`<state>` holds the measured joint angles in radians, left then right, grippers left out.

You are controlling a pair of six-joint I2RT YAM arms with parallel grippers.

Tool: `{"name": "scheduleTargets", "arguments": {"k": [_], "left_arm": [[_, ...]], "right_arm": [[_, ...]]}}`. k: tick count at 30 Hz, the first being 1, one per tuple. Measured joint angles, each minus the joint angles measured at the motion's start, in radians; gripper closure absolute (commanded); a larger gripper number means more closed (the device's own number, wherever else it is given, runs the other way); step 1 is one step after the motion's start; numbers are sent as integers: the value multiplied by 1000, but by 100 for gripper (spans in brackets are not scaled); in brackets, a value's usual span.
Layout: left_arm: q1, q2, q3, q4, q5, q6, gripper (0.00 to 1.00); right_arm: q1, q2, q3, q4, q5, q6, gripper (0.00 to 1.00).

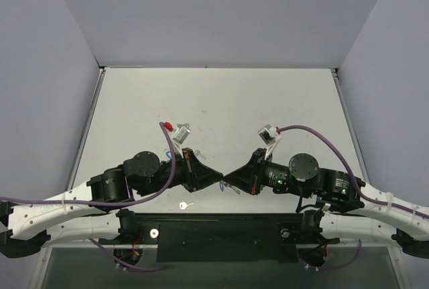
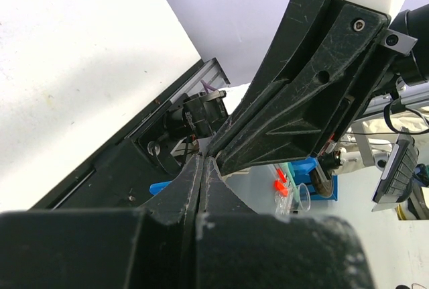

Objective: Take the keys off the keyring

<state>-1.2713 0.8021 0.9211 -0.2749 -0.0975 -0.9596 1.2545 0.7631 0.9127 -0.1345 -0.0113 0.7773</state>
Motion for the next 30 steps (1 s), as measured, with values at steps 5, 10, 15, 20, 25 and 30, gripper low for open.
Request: {"name": "scheduleTargets", "arguments": {"k": [5,10,15,20,25,30], "left_arm": [[-5,-3,11,-21,8,-14,100],[-5,-7,13,-18,18,-37,100],[-5,-6,13,-13,32,-52,100],[-6,7,43,-24,69,-76,100],[-11,6,76,-30,75,-113,100],[-16,-15,75,-28,62,-167,100]], "right_arm": [[17,-2,0,5,4,-13,100],[24,-7,2,12,6,-19,100],[35,-7,10,8,5,-29,100],[66,-7,47,-22,7,-70,100],[84,-7,79,-23,12,-98,100],[92,-7,79,8,13,-99,100]]}}
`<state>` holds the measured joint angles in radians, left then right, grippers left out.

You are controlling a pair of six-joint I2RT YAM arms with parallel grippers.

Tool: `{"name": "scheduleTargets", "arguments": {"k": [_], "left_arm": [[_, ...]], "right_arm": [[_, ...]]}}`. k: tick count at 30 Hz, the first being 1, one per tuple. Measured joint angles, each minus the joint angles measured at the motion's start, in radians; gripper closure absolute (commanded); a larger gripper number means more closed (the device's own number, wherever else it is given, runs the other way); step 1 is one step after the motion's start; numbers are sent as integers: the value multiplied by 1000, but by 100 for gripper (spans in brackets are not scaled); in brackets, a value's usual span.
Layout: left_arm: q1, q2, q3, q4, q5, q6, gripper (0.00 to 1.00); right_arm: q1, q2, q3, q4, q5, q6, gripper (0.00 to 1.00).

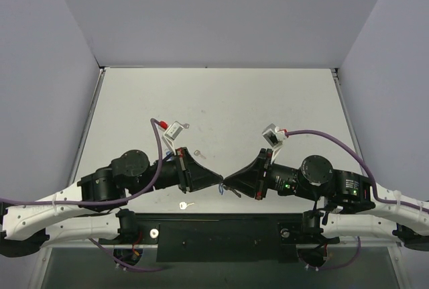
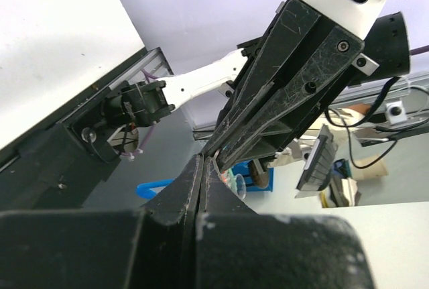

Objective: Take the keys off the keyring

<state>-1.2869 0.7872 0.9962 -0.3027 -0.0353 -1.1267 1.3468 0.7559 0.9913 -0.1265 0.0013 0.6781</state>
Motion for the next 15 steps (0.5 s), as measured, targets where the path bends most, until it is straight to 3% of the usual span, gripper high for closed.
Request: {"name": "scheduleTargets", "arguments": {"k": [15], "left_arm": [[-10,-39,0,-8,-64,-201,100]], "right_arm": [[10,16,11,39,16,-37,100]]}}
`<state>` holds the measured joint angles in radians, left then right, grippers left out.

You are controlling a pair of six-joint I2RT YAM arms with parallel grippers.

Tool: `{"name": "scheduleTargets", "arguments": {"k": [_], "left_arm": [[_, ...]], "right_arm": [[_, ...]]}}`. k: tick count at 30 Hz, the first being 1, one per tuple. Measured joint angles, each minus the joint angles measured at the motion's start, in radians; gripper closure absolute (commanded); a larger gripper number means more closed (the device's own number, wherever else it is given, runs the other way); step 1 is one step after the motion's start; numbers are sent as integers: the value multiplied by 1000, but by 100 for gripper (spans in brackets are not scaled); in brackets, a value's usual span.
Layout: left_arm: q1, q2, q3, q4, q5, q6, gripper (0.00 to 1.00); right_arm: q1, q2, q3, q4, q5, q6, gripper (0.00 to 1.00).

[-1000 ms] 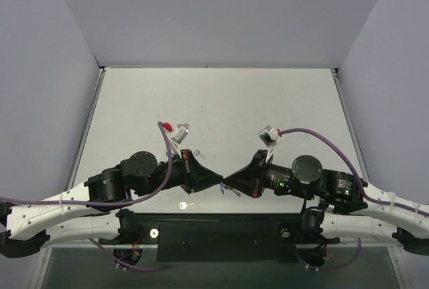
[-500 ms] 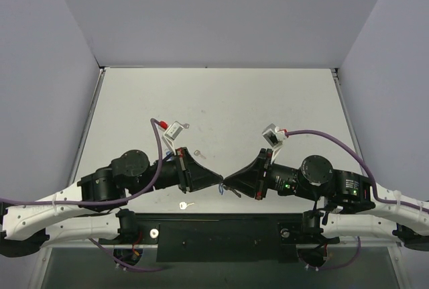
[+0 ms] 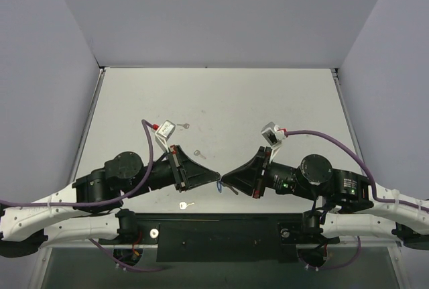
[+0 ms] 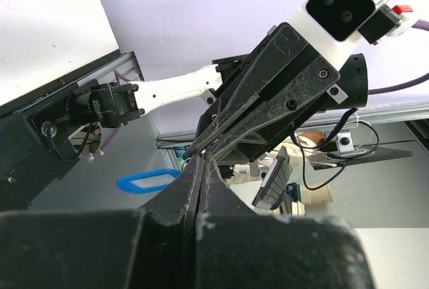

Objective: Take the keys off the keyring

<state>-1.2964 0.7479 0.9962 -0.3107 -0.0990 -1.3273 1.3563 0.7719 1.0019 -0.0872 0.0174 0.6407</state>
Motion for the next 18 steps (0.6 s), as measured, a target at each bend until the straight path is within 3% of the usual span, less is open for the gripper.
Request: {"name": "scheduleTargets", "arguments": {"k": [9,11,14,18], "left_arm": [[0,-8,-5,-2,-6,-15,100],[0,-9,-7,0,-6,-19,96],[0,-10,-7,0,-6,-23,74],[0,-15,-7,18,-8,-31,54]], "right_arm": [[0,8,4,2,1,-11,100],[0,8,6,1,1,-12,100],[0,8,6,1,1,-13,100],[0,8,6,-14,0,-14,100]]}}
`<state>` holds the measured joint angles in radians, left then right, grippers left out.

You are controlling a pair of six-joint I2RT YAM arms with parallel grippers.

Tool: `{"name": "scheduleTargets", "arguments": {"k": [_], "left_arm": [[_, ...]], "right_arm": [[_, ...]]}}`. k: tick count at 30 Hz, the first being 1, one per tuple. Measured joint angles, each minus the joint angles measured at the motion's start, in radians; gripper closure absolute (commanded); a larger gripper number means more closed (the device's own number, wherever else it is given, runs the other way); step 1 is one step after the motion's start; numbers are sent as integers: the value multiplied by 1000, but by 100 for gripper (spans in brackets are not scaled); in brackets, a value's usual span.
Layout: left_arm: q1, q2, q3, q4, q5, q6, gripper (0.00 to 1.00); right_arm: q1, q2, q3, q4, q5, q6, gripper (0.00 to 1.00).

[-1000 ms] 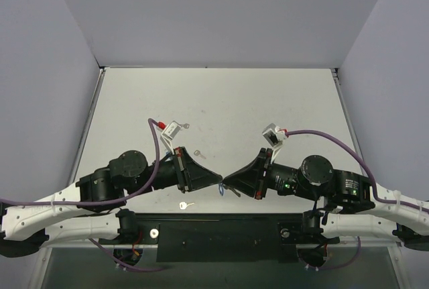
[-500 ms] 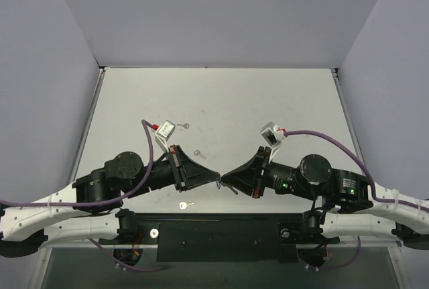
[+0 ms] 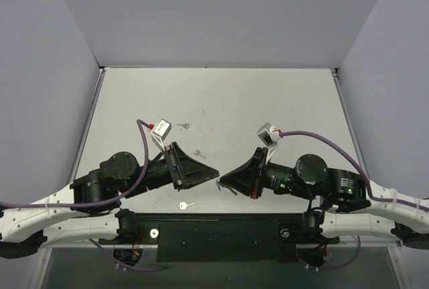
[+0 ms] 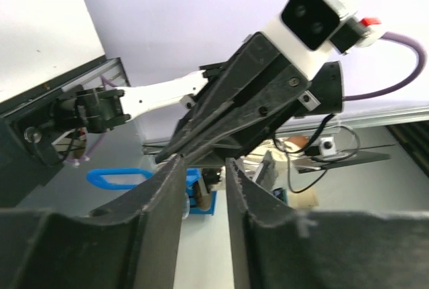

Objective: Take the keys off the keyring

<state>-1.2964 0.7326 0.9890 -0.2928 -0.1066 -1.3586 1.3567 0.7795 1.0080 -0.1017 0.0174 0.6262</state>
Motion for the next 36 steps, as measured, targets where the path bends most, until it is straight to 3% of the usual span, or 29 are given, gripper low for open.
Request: {"name": "scheduleTargets", "arguments": {"k": [5,12,27,36], "left_arm": [[0,-22,0,13,-10,-2,44],[0,-26,2,4,-20,21,44],[0,177,365,-305,113,438,49],[0,225,409,-443,144,558,49]], "right_arm": [[0,2,0,-20,-3,0,100],[8,-3,0,-23,-6,0,100],[13,-8,0,-85,-6,0,100],[13,-16,6,-93,-6,0,100]]}}
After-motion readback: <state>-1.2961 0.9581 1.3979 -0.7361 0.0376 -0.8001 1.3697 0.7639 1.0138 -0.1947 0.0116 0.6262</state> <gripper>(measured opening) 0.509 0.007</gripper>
